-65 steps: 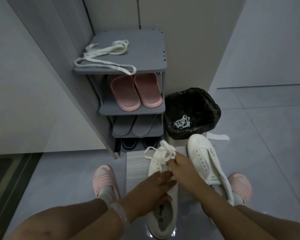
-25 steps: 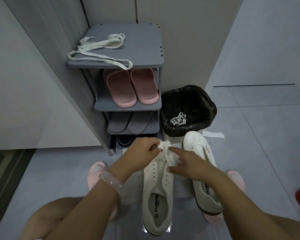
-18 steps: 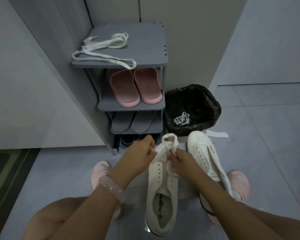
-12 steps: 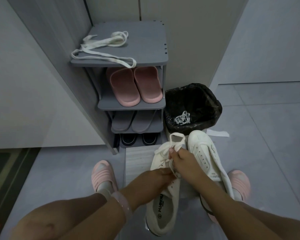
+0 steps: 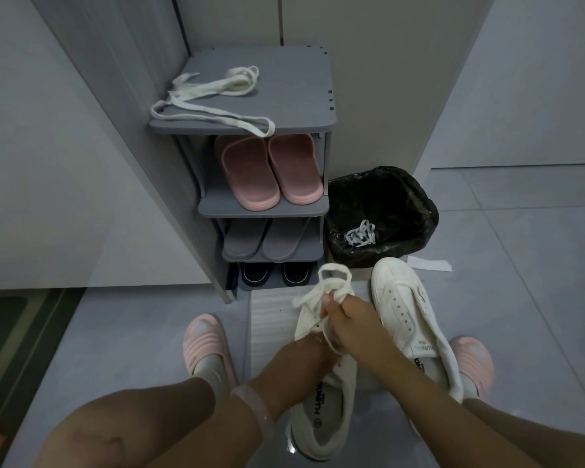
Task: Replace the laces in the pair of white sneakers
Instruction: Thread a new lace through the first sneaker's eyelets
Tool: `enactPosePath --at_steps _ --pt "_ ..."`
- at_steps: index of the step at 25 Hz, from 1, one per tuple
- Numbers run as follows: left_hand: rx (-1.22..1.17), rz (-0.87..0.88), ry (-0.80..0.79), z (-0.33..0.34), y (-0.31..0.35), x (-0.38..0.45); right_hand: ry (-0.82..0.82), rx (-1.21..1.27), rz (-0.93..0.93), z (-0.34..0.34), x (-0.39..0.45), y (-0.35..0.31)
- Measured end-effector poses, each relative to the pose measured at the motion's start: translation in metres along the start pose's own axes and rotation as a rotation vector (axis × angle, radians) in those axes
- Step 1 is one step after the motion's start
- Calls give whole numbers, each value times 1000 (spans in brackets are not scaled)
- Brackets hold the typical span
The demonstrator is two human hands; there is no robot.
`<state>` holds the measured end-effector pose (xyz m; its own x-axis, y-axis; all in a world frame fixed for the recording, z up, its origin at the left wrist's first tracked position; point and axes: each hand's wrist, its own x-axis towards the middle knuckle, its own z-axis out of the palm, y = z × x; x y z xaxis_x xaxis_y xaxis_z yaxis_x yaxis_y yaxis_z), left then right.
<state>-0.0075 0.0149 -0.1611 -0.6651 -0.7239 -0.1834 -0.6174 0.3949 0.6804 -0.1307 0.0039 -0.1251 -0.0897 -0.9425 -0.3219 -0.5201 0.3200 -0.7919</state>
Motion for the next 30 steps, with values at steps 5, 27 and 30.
enactPosePath --at_steps 5,27,30 --pt "-237 -268 394 -29 -4 20 -10 77 -25 -38 10 -23" --pt "-804 -335 281 -80 53 33 -51 -167 -91 1 -11 -4" --pt "-665 -368 350 -81 42 34 -39 55 -153 -11 -11 -19"
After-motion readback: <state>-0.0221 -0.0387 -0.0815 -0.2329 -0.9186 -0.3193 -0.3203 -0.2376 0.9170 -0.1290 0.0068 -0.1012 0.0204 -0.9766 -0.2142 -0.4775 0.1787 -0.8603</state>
